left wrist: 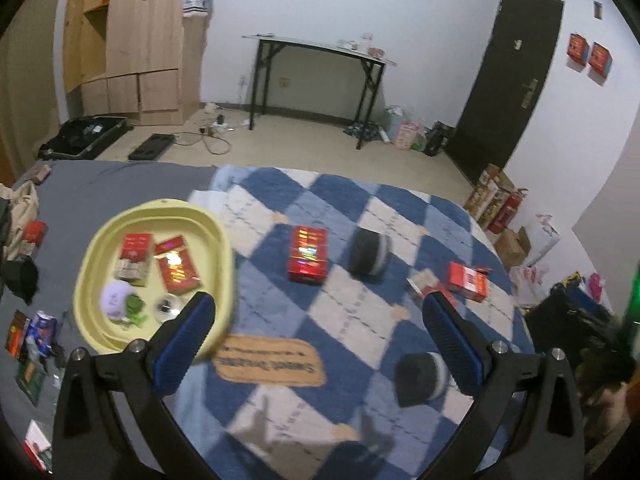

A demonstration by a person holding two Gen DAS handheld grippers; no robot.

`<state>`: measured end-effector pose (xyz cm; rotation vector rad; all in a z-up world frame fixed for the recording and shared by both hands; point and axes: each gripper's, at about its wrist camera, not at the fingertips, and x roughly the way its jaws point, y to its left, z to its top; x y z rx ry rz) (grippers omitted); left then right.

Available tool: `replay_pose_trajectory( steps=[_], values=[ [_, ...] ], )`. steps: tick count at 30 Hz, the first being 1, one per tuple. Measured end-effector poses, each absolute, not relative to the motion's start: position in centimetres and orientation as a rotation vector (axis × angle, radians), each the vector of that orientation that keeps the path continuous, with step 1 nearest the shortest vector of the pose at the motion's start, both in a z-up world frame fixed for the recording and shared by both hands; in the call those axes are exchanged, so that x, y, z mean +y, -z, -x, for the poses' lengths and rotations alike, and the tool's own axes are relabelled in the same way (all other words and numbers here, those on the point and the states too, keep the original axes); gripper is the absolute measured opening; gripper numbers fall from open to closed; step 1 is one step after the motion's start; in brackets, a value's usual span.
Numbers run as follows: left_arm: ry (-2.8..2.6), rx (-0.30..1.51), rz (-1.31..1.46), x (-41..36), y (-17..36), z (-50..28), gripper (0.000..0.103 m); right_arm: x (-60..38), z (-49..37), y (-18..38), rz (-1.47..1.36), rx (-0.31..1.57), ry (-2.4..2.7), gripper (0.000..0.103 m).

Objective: Organize rigid objects
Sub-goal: 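Grasp a black foam roller with left tool while right tool grasps Double Happiness pack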

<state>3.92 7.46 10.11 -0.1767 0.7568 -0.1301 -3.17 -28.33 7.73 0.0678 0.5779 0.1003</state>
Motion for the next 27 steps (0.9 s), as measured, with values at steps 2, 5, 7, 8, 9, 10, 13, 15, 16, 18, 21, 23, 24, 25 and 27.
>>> replay_pose_trajectory(
  steps=[2,5,7,8,9,10,13,15,16,18,21,23,24,25,27],
  values=[
    [0.149,0.771,0.153,5.0,-9.4,-3.7,0.103,-28.6,2.6,-6.7,-0.097,0.602,-0.076,0.103],
    [0.203,0.791,0.098,0.4,-7.9,-3.1,0.103,-29.4,0.1,-5.3,-0.174,0.654,-0.071,0.103],
    [0.229,0.804,0.076,-1.9,-6.5,-2.7,0.103,-30.0,-1.6,-4.4,-0.199,0.682,-0.047,0.103],
    [0.242,0.818,0.054,-3.4,-5.5,-2.6,0.103,-30.0,-2.7,-3.8,-0.206,0.699,-0.042,0.103],
    [0.246,0.831,0.03,-4.4,-4.7,-2.7,0.103,-30.0,-4.0,-3.1,-0.213,0.727,-0.04,0.103],
    [0.252,0.843,0.013,-5.3,-3.9,-2.8,0.103,-30.1,-5.0,-2.7,-0.222,0.746,-0.041,0.103],
    [0.284,0.894,-0.016,-7.8,-1.2,-3.6,0.103,-30.5,-8.5,-1.2,-0.268,0.794,-0.03,0.103],
    [0.283,0.914,-0.037,-8.6,0.0,-4.2,0.103,-30.8,-11.1,-0.2,-0.308,0.812,-0.023,0.103],
    [0.282,0.922,-0.043,-8.9,0.6,-4.5,0.103,-30.8,-12.0,0.1,-0.315,0.822,-0.017,0.103],
    [0.287,0.95,-0.057,-9.6,2.1,-5.2,0.103,-30.7,-14.1,0.9,-0.316,0.839,-0.017,0.103],
    [0.293,0.983,-0.086,-10.0,3.9,-5.9,0.103,-30.3,-16.3,2.0,-0.31,0.871,-0.011,0.103],
    [0.32,1.007,-0.091,-10.1,5.1,-6.3,0.103,-29.8,-17.8,3.3,-0.3,0.904,-0.012,0.103],
    [0.334,1.013,-0.094,-10.1,5.6,-6.6,0.103,-29.6,-18.5,4.2,-0.286,0.92,-0.008,0.103],
    [0.337,1.018,-0.103,-10.1,6.2,-6.8,0.103,-29.5,-19.0,4.7,-0.278,0.928,-0.005,0.103],
    [0.337,1.036,-0.094,-9.7,7.0,-7.4,0.103,-29.5,-19.9,5.3,-0.256,0.933,0.011,0.103]
  ],
)
